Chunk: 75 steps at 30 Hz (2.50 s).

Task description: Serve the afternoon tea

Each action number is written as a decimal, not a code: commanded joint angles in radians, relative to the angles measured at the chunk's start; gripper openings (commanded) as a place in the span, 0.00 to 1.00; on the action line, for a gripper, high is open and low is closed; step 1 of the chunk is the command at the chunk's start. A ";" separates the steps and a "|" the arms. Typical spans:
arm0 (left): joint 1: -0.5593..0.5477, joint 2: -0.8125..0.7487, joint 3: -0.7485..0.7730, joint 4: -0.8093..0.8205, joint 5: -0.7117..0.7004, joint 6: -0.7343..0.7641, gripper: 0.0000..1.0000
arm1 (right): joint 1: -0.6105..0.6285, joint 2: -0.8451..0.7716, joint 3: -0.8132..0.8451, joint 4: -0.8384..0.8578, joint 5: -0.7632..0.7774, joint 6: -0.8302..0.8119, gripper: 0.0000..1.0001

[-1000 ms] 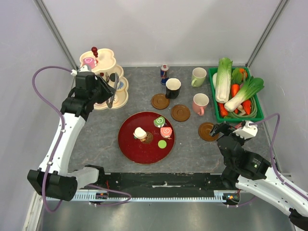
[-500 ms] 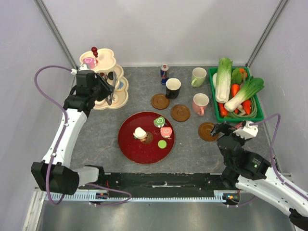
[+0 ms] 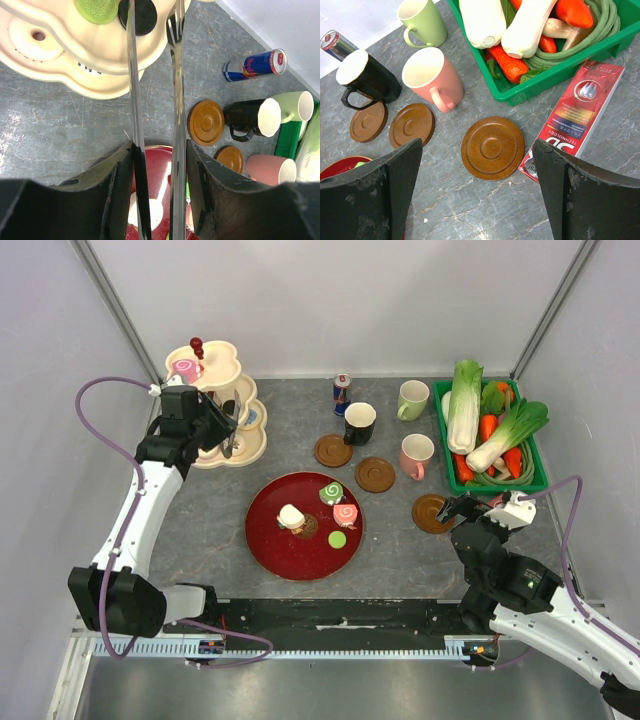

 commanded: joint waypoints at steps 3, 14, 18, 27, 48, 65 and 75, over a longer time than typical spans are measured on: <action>0.011 0.006 0.005 0.052 -0.020 0.025 0.52 | 0.000 -0.006 0.016 -0.001 0.042 0.022 0.98; 0.012 -0.062 -0.019 0.042 0.129 0.026 0.52 | 0.000 -0.003 0.016 -0.002 0.043 0.025 0.98; 0.014 -0.113 -0.068 0.052 0.242 0.026 0.52 | 0.000 -0.004 0.016 -0.002 0.040 0.025 0.98; -0.035 -0.256 -0.150 0.098 0.437 0.015 0.53 | 0.000 -0.001 0.016 -0.001 0.042 0.024 0.98; -0.686 -0.280 -0.249 -0.157 0.267 0.098 0.53 | 0.000 0.003 0.004 -0.001 0.036 0.030 0.98; -0.732 -0.293 -0.392 -0.160 0.242 0.080 0.52 | 0.000 0.008 -0.008 -0.001 0.026 0.036 0.98; -0.739 -0.257 -0.415 -0.143 0.251 0.078 0.52 | 0.000 0.008 -0.008 -0.001 0.028 0.036 0.98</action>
